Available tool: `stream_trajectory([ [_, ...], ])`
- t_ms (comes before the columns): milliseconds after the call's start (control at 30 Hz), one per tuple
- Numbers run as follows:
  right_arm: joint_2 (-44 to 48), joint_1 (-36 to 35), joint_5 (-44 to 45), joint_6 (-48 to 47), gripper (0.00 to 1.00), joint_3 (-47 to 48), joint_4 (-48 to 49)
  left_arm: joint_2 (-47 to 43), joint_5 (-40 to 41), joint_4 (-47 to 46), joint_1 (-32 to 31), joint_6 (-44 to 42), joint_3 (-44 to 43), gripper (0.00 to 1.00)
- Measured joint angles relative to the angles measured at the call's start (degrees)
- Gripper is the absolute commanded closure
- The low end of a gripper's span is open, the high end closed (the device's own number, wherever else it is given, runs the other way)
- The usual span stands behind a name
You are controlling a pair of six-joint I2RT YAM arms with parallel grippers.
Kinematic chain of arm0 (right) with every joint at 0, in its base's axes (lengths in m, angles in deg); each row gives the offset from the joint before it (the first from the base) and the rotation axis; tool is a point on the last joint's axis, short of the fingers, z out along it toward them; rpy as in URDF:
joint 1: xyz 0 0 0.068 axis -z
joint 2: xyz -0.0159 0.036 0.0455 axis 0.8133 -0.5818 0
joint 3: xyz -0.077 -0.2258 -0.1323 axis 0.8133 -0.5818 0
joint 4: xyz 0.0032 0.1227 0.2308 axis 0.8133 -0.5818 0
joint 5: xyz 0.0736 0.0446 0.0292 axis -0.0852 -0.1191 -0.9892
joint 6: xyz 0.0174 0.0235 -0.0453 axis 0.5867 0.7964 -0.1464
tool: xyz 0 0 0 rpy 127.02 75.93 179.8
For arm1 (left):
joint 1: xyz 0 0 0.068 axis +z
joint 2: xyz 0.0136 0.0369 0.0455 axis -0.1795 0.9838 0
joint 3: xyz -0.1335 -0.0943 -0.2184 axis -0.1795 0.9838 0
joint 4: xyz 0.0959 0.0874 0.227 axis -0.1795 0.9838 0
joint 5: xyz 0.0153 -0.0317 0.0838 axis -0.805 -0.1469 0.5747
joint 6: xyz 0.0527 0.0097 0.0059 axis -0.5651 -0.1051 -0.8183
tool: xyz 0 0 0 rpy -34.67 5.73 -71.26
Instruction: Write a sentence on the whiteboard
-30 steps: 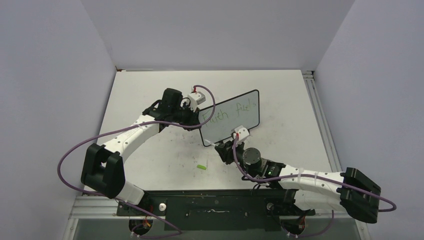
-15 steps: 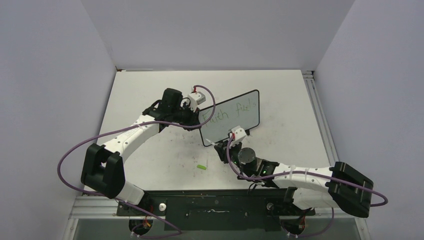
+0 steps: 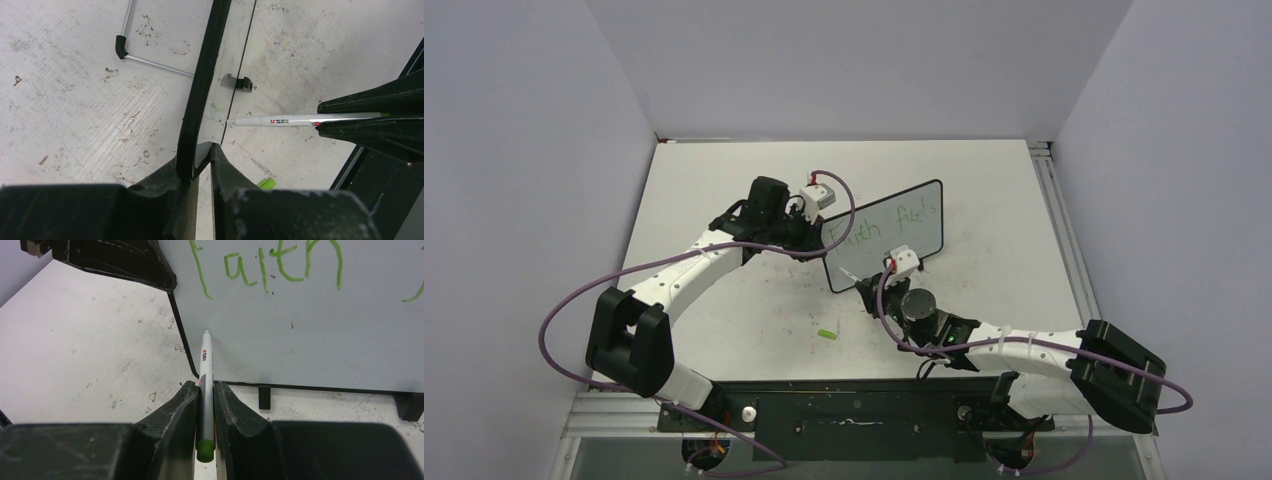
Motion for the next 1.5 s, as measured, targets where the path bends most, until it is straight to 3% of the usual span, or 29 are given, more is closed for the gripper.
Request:
stream_trajectory([
  [1500,-2.54,1.16,-1.7,0.09,0.95,1.25,-0.39,0.0,0.28,-0.07,0.0,-0.28,0.0,1.0],
])
